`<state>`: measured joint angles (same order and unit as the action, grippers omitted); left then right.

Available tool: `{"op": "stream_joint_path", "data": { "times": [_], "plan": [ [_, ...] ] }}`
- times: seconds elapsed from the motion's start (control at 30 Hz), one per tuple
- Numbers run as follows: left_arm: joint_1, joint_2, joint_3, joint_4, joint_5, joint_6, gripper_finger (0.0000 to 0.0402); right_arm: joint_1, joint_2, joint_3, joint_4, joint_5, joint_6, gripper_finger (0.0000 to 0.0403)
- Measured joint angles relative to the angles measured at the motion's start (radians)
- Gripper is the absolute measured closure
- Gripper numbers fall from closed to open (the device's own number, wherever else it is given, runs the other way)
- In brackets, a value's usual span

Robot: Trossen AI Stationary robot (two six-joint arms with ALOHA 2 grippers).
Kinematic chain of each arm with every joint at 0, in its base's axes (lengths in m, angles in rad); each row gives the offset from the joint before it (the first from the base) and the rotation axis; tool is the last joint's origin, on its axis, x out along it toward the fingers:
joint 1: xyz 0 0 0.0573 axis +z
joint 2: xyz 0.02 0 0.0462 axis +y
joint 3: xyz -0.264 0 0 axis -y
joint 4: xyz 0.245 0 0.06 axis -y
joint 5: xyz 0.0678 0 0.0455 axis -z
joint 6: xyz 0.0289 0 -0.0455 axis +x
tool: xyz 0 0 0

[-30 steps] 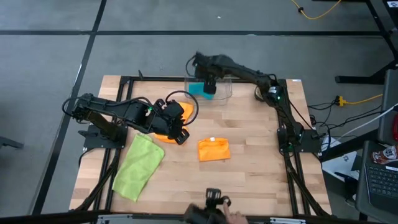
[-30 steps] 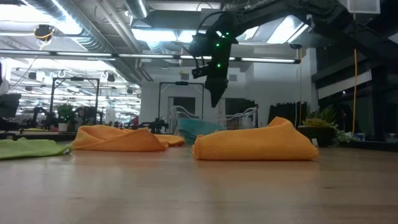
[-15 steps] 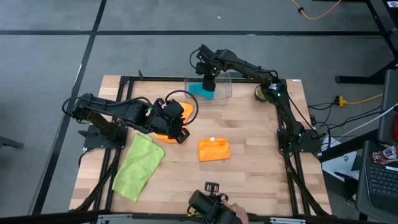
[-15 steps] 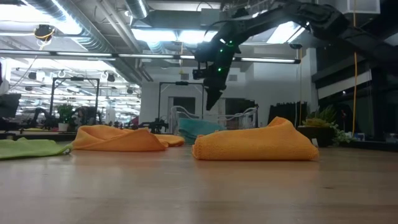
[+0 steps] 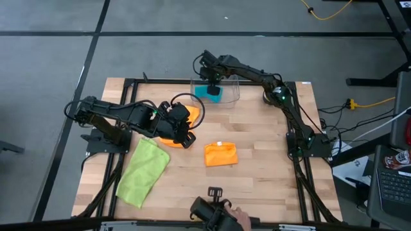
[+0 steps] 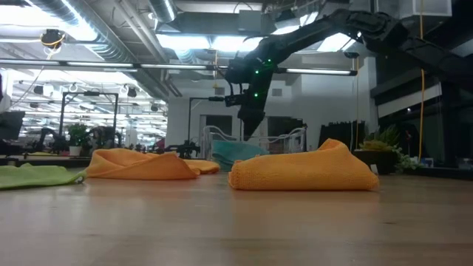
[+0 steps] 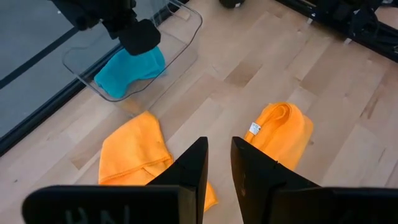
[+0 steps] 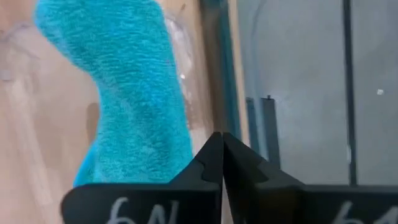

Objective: Fold microfiber towels
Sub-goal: Put the blue microfiber cloth into the transparent bin

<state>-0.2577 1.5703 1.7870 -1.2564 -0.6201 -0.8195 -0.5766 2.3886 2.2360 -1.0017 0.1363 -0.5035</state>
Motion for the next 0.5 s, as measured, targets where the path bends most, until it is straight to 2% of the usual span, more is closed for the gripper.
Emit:
{"op": "stream_joint_path", "data": {
  "times": [0.27, 0.5],
  "plan": [
    [0.000, 0.000, 0.000, 0.000, 0.000, 0.000, 0.0340, 0.025, 0.022, -0.006, 0.000, -0.033, -0.001, 0.0394],
    [0.000, 0.000, 0.000, 0.000, 0.000, 0.000, 0.0340, 0.066, 0.031, -0.013, -0.049, -0.106, -0.005, 0.0393]
  ]
}}
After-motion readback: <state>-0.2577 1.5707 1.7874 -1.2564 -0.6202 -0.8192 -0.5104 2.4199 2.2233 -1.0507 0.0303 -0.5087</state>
